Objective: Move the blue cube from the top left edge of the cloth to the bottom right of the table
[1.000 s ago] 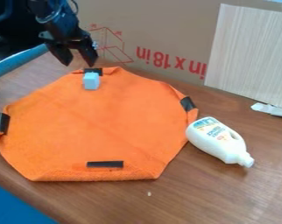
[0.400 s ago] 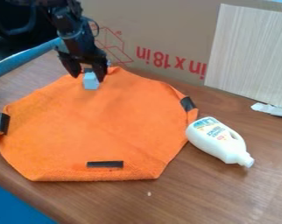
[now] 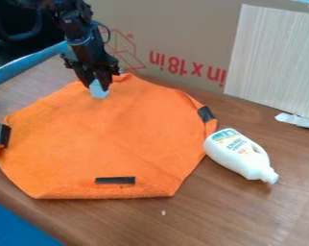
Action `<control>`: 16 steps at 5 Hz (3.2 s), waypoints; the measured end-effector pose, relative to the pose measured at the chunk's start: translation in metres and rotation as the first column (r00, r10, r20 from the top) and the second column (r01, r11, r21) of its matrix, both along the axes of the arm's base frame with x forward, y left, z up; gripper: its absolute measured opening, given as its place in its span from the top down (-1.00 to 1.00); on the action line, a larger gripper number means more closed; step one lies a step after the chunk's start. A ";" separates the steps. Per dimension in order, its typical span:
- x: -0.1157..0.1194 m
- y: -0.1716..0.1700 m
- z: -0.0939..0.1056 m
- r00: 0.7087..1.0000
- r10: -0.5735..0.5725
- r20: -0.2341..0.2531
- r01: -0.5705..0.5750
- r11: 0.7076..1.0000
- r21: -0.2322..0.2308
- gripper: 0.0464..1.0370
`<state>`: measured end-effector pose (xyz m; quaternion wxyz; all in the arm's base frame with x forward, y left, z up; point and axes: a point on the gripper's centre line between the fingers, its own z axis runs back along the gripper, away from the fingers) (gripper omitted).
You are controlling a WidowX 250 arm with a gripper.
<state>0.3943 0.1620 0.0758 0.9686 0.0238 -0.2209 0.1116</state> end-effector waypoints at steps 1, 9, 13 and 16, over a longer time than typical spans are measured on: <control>-0.004 -0.006 0.000 0.999 -0.034 -0.006 0.034 0.999 -0.023 0.20; -0.123 -0.226 0.026 0.698 -0.717 -0.005 0.714 0.696 -0.077 0.20; -0.138 -0.278 -0.015 0.627 -0.777 -0.062 0.771 0.630 -0.093 -0.55; -0.146 -0.211 0.080 0.733 -0.680 0.014 0.677 0.728 -0.112 -0.92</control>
